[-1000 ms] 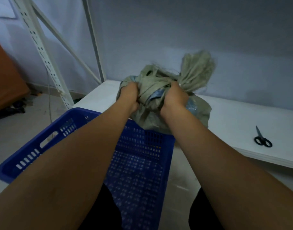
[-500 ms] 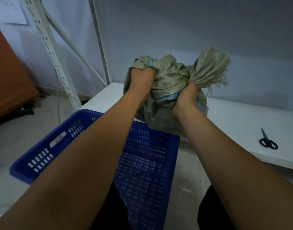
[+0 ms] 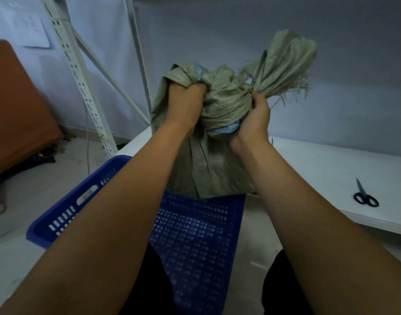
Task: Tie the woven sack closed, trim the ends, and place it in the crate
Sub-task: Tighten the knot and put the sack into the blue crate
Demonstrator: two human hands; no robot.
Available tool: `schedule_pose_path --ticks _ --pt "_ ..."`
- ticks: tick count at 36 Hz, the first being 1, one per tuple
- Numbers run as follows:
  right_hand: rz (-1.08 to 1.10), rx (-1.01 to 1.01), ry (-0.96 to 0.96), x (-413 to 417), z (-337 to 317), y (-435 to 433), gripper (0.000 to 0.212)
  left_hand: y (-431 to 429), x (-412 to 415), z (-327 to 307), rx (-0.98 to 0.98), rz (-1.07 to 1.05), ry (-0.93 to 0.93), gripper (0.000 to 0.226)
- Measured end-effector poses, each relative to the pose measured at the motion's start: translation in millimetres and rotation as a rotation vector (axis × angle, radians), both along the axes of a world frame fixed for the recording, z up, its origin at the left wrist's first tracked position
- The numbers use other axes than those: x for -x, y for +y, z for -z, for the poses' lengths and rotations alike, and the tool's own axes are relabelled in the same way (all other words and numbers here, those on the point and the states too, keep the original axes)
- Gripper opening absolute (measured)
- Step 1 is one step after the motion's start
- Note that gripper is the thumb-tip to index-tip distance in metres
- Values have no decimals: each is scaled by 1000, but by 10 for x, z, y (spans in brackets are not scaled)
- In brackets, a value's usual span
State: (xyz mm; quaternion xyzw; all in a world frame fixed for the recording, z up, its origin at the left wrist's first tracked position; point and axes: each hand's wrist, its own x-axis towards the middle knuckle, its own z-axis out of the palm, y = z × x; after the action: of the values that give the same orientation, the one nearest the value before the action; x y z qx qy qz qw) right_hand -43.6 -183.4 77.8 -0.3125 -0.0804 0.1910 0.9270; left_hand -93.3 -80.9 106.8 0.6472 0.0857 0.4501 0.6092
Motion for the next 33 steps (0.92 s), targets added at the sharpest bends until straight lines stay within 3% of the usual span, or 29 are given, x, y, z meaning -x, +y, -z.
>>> schedule_pose_path --ticks 18,25,30,33 --pt "-131 33 28 575 -17 501 44 449 598 -32 -5 -171 -18 17" --pt "-113 179 23 788 118 762 48 626 722 122 235 -311 -25 30" --pt "-116 252 18 848 198 825 36 743 791 244 349 -286 14 10" --pt "-128 285 34 861 226 828 31 815 787 306 405 -244 71 19"
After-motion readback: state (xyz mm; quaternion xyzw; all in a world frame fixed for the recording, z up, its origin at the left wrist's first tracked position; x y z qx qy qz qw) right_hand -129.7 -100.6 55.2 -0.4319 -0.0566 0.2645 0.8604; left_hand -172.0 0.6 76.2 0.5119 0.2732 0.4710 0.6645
